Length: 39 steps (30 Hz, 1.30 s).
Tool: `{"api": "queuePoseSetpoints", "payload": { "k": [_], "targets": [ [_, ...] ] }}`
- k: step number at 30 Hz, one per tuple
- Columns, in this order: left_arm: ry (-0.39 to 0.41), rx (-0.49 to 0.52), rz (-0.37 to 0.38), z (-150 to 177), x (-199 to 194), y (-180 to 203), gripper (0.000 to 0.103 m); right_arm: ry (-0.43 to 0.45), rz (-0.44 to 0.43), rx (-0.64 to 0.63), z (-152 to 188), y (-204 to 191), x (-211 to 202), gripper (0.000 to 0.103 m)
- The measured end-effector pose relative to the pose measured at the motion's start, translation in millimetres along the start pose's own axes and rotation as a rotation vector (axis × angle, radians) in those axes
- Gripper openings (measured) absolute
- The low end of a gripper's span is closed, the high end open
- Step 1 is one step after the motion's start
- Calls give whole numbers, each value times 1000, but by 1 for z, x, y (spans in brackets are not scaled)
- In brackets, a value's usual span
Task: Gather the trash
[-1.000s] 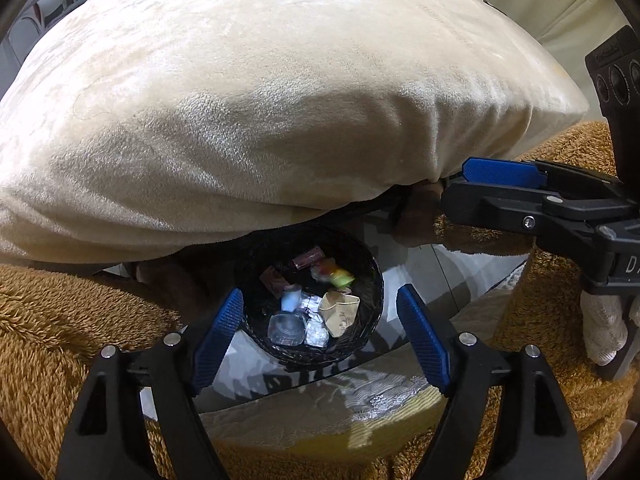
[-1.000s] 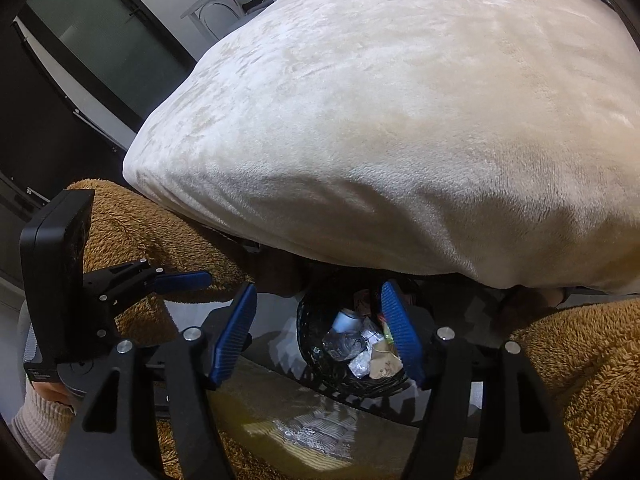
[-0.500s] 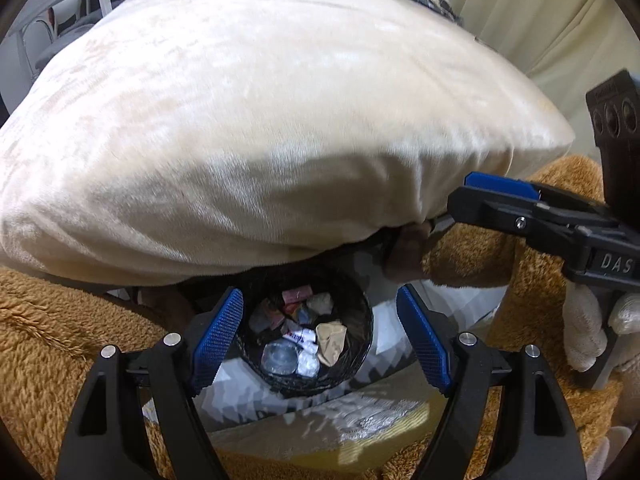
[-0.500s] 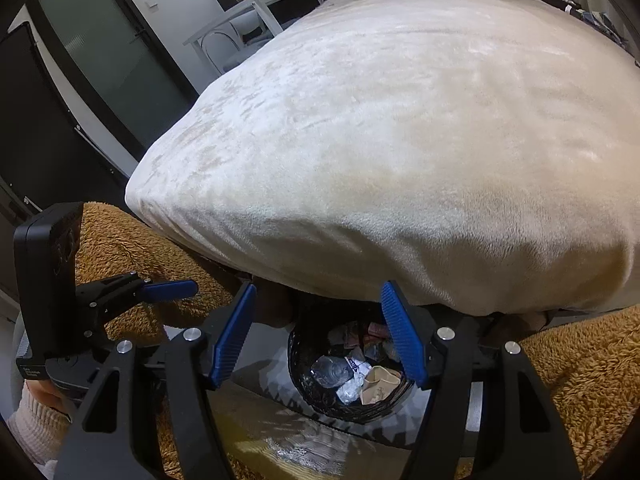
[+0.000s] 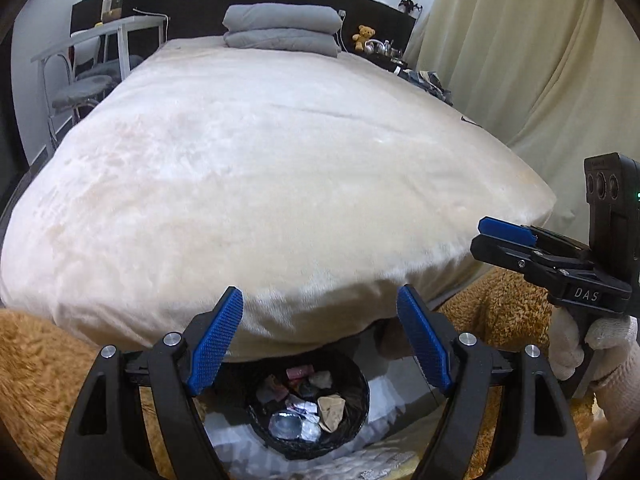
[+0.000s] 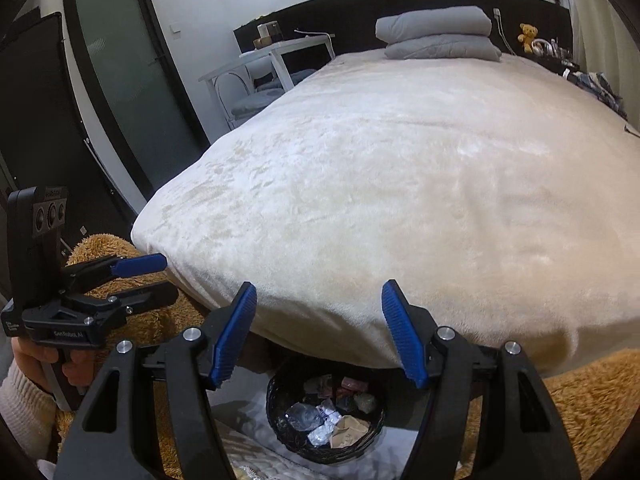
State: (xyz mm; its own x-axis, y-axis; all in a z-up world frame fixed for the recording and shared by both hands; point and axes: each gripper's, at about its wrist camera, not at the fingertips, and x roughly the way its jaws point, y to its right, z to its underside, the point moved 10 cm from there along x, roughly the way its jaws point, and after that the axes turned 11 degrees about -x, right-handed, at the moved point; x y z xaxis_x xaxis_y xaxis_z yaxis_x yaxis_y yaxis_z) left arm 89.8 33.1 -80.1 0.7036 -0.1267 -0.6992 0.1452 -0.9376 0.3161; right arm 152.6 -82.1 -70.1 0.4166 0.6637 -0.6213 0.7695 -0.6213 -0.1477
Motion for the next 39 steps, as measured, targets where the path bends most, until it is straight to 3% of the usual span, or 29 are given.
{"api": "queuePoseSetpoints", "payload": {
  "k": [10, 15, 18, 21, 24, 29, 39],
  "targets": [
    [145, 48, 3, -72, -31, 4, 78, 112, 85, -36, -46, 31, -26, 69],
    [193, 70, 2, -90, -34, 6, 78, 159, 115, -51, -65, 42, -32, 78],
    [206, 74, -11, -98, -30, 5, 88, 182, 134, -60, -73, 48, -32, 83],
    [222, 94, -11, -102, -26, 6, 95, 209, 158, -75, -80, 52, -32, 91],
    [255, 114, 2, -103, -20, 6, 97, 236, 175, -90, -82, 55, -29, 99],
    [243, 88, -10, -96, -6, -2, 97, 251, 185, -87, -76, 57, -21, 99],
    [293, 85, 10, -94, -17, -2, 97, 266, 220, -93, -76, 58, -23, 99]
  ]
}}
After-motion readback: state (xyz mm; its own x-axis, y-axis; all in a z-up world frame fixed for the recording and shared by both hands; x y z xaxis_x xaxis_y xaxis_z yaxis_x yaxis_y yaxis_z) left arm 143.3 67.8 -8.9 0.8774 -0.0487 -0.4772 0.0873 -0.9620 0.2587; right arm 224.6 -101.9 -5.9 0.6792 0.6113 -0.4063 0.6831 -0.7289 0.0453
